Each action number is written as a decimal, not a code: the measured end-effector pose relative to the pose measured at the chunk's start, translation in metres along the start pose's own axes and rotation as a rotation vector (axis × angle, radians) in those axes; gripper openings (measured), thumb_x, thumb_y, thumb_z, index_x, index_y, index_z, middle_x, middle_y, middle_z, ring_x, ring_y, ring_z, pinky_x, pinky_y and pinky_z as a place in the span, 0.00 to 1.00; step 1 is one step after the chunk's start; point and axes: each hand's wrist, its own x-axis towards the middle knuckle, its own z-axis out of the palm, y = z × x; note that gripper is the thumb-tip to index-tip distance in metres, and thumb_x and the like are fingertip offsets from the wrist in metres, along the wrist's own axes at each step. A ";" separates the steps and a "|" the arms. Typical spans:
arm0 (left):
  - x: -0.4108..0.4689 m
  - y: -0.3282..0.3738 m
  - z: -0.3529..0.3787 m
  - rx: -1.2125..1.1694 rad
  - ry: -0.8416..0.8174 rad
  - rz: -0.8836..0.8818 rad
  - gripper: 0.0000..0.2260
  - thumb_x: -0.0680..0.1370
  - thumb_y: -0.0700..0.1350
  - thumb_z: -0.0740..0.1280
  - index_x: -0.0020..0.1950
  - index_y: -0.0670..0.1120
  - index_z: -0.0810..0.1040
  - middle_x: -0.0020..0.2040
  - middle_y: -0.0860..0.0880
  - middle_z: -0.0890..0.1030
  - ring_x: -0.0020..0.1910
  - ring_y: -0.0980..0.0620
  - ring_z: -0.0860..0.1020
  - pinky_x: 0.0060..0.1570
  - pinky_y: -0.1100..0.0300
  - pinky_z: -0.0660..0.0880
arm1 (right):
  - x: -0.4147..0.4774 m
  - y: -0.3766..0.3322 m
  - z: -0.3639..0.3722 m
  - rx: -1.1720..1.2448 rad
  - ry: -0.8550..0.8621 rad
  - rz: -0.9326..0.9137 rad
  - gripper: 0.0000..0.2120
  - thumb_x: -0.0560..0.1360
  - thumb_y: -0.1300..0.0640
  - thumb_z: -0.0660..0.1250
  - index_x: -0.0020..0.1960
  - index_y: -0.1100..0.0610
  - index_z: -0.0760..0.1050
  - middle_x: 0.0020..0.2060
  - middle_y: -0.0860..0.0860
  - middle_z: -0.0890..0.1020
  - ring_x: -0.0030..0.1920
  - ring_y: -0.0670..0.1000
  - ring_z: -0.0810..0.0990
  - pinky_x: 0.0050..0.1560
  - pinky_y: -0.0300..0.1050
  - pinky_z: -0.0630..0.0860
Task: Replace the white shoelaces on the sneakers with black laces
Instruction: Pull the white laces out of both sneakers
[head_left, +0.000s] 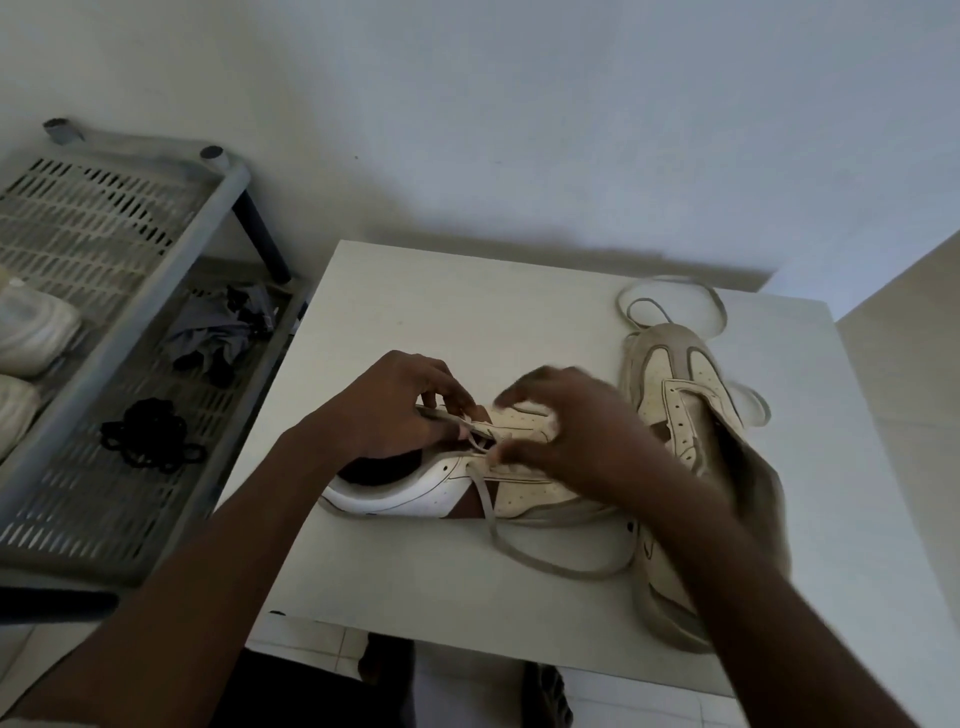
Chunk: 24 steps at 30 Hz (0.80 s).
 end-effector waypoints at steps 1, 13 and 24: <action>0.000 -0.001 0.000 0.008 -0.003 0.003 0.12 0.68 0.43 0.78 0.43 0.60 0.83 0.42 0.58 0.81 0.42 0.58 0.77 0.40 0.72 0.68 | 0.003 -0.008 0.012 -0.088 -0.021 -0.042 0.16 0.70 0.41 0.72 0.55 0.46 0.79 0.56 0.43 0.77 0.56 0.46 0.75 0.55 0.44 0.70; -0.002 -0.004 0.000 -0.033 0.009 -0.006 0.10 0.69 0.43 0.77 0.46 0.56 0.84 0.43 0.58 0.82 0.41 0.59 0.78 0.40 0.73 0.68 | 0.003 0.018 -0.003 -0.028 0.113 -0.075 0.09 0.78 0.61 0.62 0.44 0.48 0.70 0.43 0.45 0.75 0.40 0.47 0.74 0.40 0.43 0.69; -0.002 -0.005 -0.001 -0.021 0.014 0.007 0.11 0.67 0.40 0.78 0.46 0.53 0.84 0.41 0.59 0.81 0.40 0.60 0.78 0.41 0.73 0.69 | 0.000 0.023 -0.008 0.305 0.301 0.054 0.08 0.75 0.55 0.69 0.49 0.44 0.74 0.51 0.46 0.78 0.46 0.42 0.77 0.43 0.32 0.71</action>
